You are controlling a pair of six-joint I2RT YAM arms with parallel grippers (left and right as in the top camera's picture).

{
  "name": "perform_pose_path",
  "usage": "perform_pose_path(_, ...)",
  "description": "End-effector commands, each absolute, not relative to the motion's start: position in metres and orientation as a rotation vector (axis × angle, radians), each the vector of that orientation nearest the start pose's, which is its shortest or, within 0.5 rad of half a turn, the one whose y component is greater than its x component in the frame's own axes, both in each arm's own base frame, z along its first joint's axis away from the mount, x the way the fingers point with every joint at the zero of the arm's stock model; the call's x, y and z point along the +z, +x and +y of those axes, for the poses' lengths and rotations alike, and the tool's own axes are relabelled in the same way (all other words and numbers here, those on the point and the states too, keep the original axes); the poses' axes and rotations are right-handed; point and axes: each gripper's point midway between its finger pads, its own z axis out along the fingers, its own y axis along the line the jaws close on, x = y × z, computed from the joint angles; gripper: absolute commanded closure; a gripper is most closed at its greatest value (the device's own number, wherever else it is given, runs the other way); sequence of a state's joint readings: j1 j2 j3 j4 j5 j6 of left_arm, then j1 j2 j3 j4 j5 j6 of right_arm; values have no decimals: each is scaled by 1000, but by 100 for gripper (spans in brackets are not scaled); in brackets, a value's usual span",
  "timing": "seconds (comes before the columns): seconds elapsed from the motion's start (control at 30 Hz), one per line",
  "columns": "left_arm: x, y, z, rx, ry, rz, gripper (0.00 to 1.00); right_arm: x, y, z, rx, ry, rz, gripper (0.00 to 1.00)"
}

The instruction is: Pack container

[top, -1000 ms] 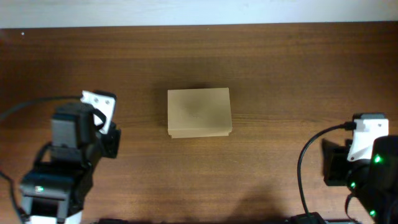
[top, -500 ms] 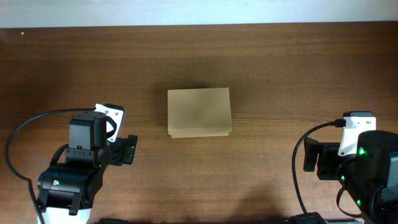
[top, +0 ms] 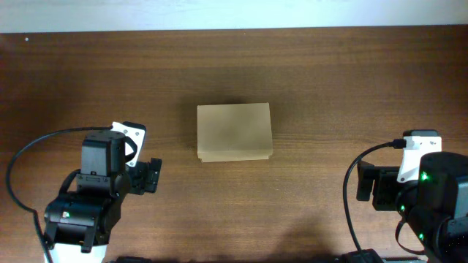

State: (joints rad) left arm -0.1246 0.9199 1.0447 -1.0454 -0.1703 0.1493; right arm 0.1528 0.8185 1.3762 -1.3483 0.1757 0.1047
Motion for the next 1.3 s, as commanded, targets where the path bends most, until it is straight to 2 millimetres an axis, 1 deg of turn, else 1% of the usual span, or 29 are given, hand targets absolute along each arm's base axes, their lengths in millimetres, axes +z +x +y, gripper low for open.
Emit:
perform_pose_path(0.0, 223, 245, 2, 240, 250, 2458, 1, 313, 191, -5, -104, 47, 2345, 1)
perform_pose_path(0.07, 223, 245, 2, 240, 250, 2457, 1, 314, 187, -7, -114, 48, 2342, 1)
perform_pose_path(0.2, 223, 245, 2, 240, 250, 2458, 1, 313, 183, -21, -147, 131, 2270, 1)
perform_pose_path(0.3, 223, 245, 2, 240, 250, 2458, 1, 302, 181, -33, -158, 220, 2177, 1)
perform_pose_path(0.37, 223, 245, 2, 240, 250, 2458, 1, 292, 183, -36, -148, 251, 2114, 1)
perform_pose_path(0.43, 223, 245, 2, 240, 250, 2458, 1, 278, 188, -40, -143, 276, 2034, 1)
perform_pose_path(0.53, 223, 245, 2, 240, 250, 2458, 1, 246, 195, -42, -136, 289, 1964, 1)
perform_pose_path(0.67, 223, 245, 2, 240, 250, 2458, 1, 193, 197, -43, -139, 291, 1982, 1)
perform_pose_path(0.77, 223, 245, 2, 240, 250, 2458, 1, 160, 196, -43, -142, 291, 2010, 1)
perform_pose_path(0.9, 223, 245, 2, 240, 250, 2458, 1, 127, 197, -40, -132, 284, 2034, 1)
perform_pose_path(1.07, 223, 245, 2, 240, 250, 2458, 1, 102, 198, -35, -102, 267, 2054, 1)
perform_pose_path(1.27, 223, 245, 2, 240, 250, 2458, 1, 92, 198, -34, -93, 262, 2076, 1)
